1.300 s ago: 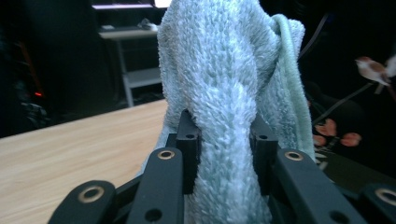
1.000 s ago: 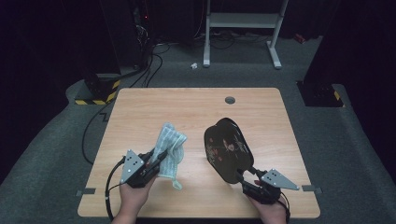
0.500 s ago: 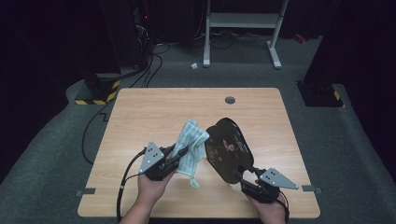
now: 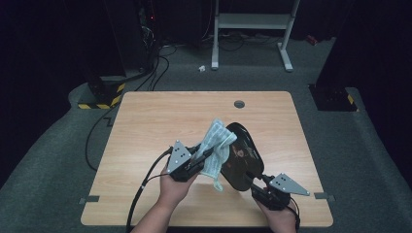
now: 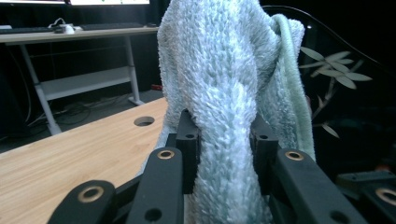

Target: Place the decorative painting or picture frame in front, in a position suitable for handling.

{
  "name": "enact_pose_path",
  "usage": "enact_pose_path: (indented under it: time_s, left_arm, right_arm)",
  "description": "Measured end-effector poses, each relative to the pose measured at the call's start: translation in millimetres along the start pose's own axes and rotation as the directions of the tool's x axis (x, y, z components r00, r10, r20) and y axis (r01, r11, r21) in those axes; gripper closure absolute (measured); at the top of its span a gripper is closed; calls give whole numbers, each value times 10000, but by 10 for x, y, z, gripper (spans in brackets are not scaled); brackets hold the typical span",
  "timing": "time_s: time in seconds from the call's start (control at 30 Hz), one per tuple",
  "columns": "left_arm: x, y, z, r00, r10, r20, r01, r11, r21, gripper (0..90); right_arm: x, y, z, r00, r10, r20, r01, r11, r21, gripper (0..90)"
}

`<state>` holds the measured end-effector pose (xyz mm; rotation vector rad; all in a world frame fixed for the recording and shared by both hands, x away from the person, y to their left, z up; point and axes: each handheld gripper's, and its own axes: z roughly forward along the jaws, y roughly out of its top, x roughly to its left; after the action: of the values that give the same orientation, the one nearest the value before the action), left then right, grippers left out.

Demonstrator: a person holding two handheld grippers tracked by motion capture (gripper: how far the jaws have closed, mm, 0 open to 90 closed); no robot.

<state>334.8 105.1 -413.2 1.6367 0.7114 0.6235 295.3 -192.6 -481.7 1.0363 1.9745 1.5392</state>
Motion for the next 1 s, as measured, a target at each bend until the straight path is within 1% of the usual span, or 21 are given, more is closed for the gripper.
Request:
enact_pose_path:
  time_s: [0.13,0.2,0.33,0.43,0.6,0.73,0.83,0.9,0.97,1.0]
  left_arm:
    - [-7,35,102,9996,171,-237,-167,9997,176,718]
    - [-10,42,142,9996,165,-225,-159,9996,254,718]
    - [-49,44,201,9995,298,-99,-294,9987,418,719]
    - [-82,48,221,9992,395,58,-398,9980,484,720]
    - [-164,80,247,9974,599,390,-620,9965,555,722]
    - [-288,136,249,9922,877,889,-927,9942,540,724]
    - [-432,172,240,9848,1117,1332,-1180,9922,407,724]
    - [-512,190,243,9797,1415,1417,-1482,9882,382,723]
    - [-512,201,250,9791,1498,1375,-1565,9869,389,723]
    - [-480,208,257,9811,1404,1330,-1467,9884,390,723]
  right_arm:
    - [-8,-2,11,9998,163,-76,-163,9999,15,690]
    - [-5,-5,12,9998,146,-98,-146,9999,11,700]
    - [7,-7,11,9999,60,-155,-60,10000,6,766]
    - [18,5,16,9996,61,-289,-59,10000,67,773]
    - [35,7,19,9996,12,-272,-10,10000,89,773]
    - [31,8,19,9996,-41,-291,43,9999,100,772]
    - [30,7,19,9996,-36,-297,39,9999,93,772]
    - [31,8,19,9996,-18,-299,21,10000,97,772]
    - [32,8,18,9995,-39,-304,42,9999,117,773]
    - [32,8,17,9995,-40,-308,43,9999,121,773]
